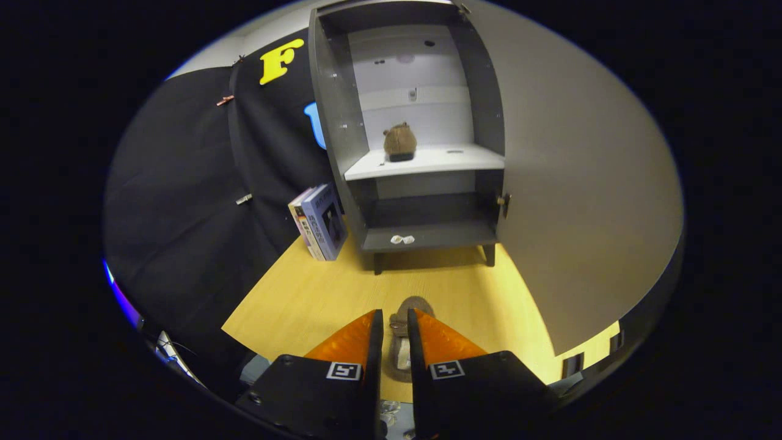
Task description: Open the shoe cabinet door, grab the shoes and put them into the shoe cabinet, then close the shoe cabinet door.
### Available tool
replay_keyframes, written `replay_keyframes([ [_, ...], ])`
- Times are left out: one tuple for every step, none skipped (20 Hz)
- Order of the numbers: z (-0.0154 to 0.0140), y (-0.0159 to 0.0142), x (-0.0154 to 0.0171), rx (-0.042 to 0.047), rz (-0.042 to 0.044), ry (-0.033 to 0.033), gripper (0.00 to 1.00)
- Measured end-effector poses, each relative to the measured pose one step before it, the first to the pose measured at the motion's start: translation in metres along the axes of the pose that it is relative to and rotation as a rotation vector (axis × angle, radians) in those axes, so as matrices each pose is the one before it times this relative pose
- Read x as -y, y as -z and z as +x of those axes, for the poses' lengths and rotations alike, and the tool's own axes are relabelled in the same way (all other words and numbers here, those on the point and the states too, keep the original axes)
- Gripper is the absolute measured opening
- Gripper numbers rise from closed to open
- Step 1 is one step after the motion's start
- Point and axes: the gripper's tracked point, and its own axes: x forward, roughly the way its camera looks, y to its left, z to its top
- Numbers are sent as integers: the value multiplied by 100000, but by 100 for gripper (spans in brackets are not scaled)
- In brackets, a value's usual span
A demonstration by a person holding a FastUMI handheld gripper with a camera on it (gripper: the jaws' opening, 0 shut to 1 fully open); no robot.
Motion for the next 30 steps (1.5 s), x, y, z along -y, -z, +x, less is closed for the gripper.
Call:
replay_keyframes([
  [132, 786, -29, -3208, 1089, 932, 25],
  [44, 704, 8, -3147, 1082, 858, 24],
  [125, 578, -82, -2641, 1159, 789, 22],
  [39, 517, -148, -2313, 1305, 190, 22],
  [334, 523, -161, -2152, 786, 382, 22],
  [220, 622, 43, -2436, -185, 751, 22],
  [172, 610, 211, -2615, -894, 969, 22],
  [155, 509, 368, -2198, -972, 1342, 22],
  [-8, 461, 151, -1907, -386, 268, 22],
  [57, 318, 104, -1348, -29, 62, 22],
  [168, 377, 73, -1612, 97, 358, 22],
  [58, 361, 53, -1706, 560, 41, 22],
  [-64, 201, 185, -1243, 803, 416, 22],
  [277, 114, -139, -1049, 679, 441, 22],
  [205, 132, 84, -976, 626, 478, 22],
  [638, 388, 51, -1216, 353, 485, 22],
  [553, 234, 148, -1047, -41, 259, 22],
  [875, 181, 144, -835, 180, 74, 22],
  [645, 26, -38, -420, 437, -299, 22],
  [684, 107, -73, -432, 314, 22, 22],
  [457, -19, 33, -526, -76, 0, 22],
  [353, -84, -84, -142, -233, 8, 22],
  [212, -230, -18, 322, -221, 224, 22],
  [381, -279, 10, 548, -291, 415, 22],
  [366, -209, -14, 277, 15, 169, 22],
  [363, -244, -47, 255, 177, 208, 22],
  [433, -182, 28, 219, 147, 250, 22],
  [368, -263, -23, 198, -12, 300, 22],
  [361, -210, 3, 458, -217, 365, 22],
  [492, -235, -37, 595, -324, 235, 22],
])
